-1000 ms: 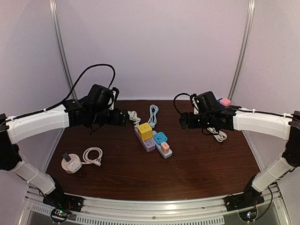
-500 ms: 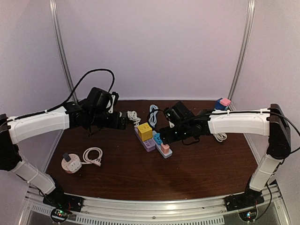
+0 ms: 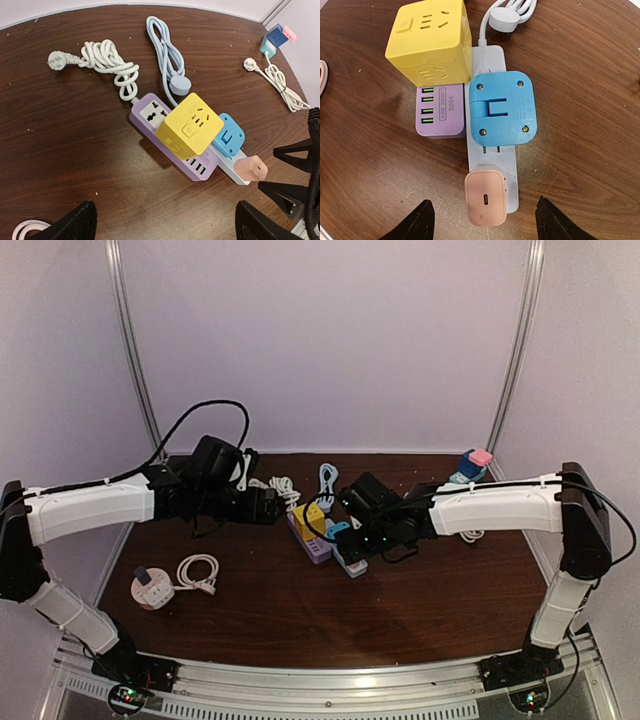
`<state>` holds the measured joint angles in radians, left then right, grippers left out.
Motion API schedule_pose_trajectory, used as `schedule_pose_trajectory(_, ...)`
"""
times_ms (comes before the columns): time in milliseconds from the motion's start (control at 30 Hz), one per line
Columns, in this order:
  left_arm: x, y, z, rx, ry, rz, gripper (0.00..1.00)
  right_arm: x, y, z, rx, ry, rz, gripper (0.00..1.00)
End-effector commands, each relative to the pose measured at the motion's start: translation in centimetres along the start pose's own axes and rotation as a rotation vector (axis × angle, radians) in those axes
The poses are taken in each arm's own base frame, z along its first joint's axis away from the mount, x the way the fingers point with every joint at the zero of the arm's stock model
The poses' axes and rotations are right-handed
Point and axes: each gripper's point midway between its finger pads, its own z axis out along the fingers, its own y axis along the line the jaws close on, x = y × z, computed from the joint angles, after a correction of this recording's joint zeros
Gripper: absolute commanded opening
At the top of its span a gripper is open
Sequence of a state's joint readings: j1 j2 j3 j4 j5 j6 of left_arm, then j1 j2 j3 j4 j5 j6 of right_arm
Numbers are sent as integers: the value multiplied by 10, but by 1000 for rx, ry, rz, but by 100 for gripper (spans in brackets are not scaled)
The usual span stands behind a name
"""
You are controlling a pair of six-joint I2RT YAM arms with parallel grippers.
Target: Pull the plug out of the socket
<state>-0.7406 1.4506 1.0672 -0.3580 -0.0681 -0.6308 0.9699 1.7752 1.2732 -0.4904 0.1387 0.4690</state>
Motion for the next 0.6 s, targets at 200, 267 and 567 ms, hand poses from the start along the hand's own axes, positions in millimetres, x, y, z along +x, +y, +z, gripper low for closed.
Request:
schedule_pose_trajectory(200,15,-21,16,69,39,-45,98,10,7,12,70,19,-78,60)
schedule_pose_trajectory(267,17,-25,18,87,42,-58,98,10,5,16,87,17,-80,56)
schedule_pose_trajectory(567,28,-55,23,274,89,-138,96,10,-5,18,135,-19,-71,21)
